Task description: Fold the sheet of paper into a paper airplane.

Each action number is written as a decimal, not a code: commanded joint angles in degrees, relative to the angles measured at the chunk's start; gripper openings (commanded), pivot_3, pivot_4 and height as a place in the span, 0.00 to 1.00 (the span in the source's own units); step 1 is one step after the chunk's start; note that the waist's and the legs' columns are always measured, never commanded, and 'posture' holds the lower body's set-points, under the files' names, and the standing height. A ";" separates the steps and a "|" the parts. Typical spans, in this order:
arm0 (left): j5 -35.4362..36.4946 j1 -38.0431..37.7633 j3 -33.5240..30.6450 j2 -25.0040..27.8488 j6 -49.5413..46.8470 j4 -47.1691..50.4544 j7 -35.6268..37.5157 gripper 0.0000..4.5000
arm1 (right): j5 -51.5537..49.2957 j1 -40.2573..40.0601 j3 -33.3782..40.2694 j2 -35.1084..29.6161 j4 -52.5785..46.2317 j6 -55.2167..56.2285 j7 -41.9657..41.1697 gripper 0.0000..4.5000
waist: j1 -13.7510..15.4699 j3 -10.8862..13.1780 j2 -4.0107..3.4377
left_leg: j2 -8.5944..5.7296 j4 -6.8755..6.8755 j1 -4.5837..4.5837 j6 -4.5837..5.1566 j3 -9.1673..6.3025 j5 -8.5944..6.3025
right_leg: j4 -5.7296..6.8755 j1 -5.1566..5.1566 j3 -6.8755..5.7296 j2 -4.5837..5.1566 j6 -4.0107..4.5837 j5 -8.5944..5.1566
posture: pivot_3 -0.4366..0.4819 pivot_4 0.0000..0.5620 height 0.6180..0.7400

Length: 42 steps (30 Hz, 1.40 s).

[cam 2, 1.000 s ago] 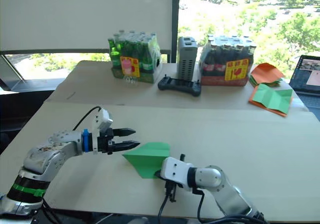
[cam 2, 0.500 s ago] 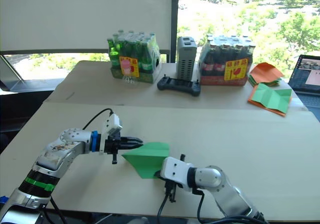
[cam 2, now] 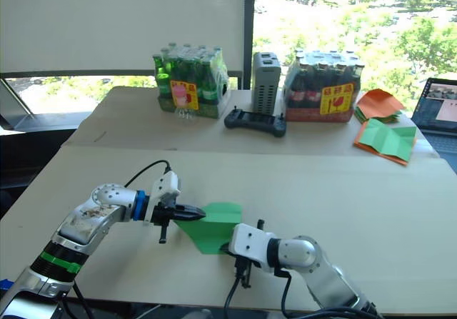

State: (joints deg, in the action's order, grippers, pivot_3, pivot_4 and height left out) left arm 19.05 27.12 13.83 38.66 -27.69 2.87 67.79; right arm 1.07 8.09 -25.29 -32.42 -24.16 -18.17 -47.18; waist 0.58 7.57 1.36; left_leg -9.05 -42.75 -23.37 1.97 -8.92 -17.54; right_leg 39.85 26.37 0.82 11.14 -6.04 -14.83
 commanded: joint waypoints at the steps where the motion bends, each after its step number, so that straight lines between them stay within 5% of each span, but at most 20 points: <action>1: 0.71 -0.21 -0.62 0.56 -0.18 3.72 0.77 0.00 | 0.40 0.15 -0.30 0.42 -0.52 -1.15 0.24 0.00 | -0.03 0.00 0.00 | 0.00 0.00 0.00 0.00 0.00 0.00 | 0.00 0.00 0.00 0.00 0.00 0.00 | 0.48 0.27 0.47; 11: 0.76 -1.59 -1.26 0.47 -1.35 5.33 0.16 0.00 | 0.73 -0.02 -0.45 0.92 -0.50 -1.34 0.39 0.00 | -0.04 0.00 0.00 | 0.00 0.00 0.02 0.00 0.00 0.00 | 0.01 -0.01 0.00 -0.01 0.00 0.00 | 0.48 0.27 0.47; 17: 2.38 3.87 -2.82 -0.78 -2.08 0.37 1.48 0.00 | 0.86 -0.18 -0.59 1.04 -0.40 -1.42 0.35 0.00 | -0.05 0.00 0.01 | 0.00 -0.02 0.01 0.00 -0.02 0.00 | 0.02 -0.01 -0.02 -0.01 0.00 0.00 | 0.48 0.27 0.47; 29: -5.56 10.66 3.10 -1.73 9.87 -14.08 9.79 0.00 | 1.25 -0.15 -0.59 0.99 -0.78 -2.01 0.82 0.00 | -0.06 0.00 0.01 | -0.01 -0.05 -0.02 0.00 -0.04 0.00 | 0.03 -0.01 -0.05 -0.01 0.00 0.00 | 0.48 0.27 0.47; 42: -6.58 8.51 3.44 -0.66 9.22 -9.89 12.17 0.00 | 1.28 0.12 -0.57 1.16 -1.02 -2.58 1.76 0.00 | -0.27 0.00 0.02 | -0.01 -0.05 0.00 0.00 -0.05 0.00 | 0.06 -0.01 -0.04 -0.01 0.00 0.00 | 0.48 0.27 0.47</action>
State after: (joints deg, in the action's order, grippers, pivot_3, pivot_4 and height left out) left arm 12.36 35.61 17.80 37.45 -18.73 -9.41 79.68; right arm 1.60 8.23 -25.85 -31.20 -24.32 -19.77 -45.79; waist 0.31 7.56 1.38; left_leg -9.06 -42.80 -23.37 1.96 -8.97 -17.54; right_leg 39.91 26.36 0.78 11.14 -6.04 -14.83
